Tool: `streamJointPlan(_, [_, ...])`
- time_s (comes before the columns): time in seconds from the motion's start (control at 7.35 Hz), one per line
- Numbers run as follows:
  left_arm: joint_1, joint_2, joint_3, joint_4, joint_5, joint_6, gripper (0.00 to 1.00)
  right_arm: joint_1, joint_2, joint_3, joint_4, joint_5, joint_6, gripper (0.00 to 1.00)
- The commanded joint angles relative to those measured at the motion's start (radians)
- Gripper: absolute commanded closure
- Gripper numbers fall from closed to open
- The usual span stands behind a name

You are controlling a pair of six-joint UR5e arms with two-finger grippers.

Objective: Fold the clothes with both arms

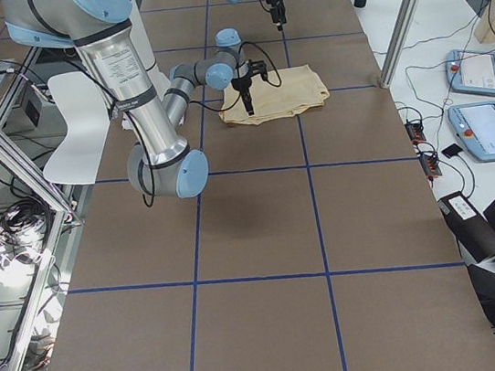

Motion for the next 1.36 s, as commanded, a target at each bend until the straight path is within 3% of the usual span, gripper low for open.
streamJointPlan(0.0, [0.167,0.040,-0.131,0.006,0.058,-0.199,0.00,0.064,-0.105,0.019,0.131,0.068,0.000,0.00])
streamJointPlan(0.27, [0.383,0.085,-0.211,0.060,0.267,-0.365,0.00,0.080,-0.190,0.086,0.131,0.071,-0.010,0.00])
streamJointPlan(0.41, [0.457,0.049,-0.213,0.177,0.299,-0.396,0.01,0.080,-0.189,0.087,0.131,0.069,-0.009,0.00])
streamJointPlan(0.54, [0.479,0.010,-0.202,0.244,0.299,-0.396,0.09,0.078,-0.187,0.085,0.131,0.068,-0.007,0.00])
streamJointPlan(0.68, [0.489,-0.001,-0.193,0.252,0.297,-0.398,0.24,0.078,-0.184,0.085,0.131,0.068,-0.004,0.00])
streamJointPlan(0.82, [0.493,-0.004,-0.179,0.261,0.297,-0.398,0.29,0.077,-0.182,0.082,0.131,0.068,-0.003,0.00])
streamJointPlan(1.22, [0.498,-0.056,-0.132,0.309,0.296,-0.396,0.33,0.075,-0.181,0.080,0.131,0.068,0.000,0.00])
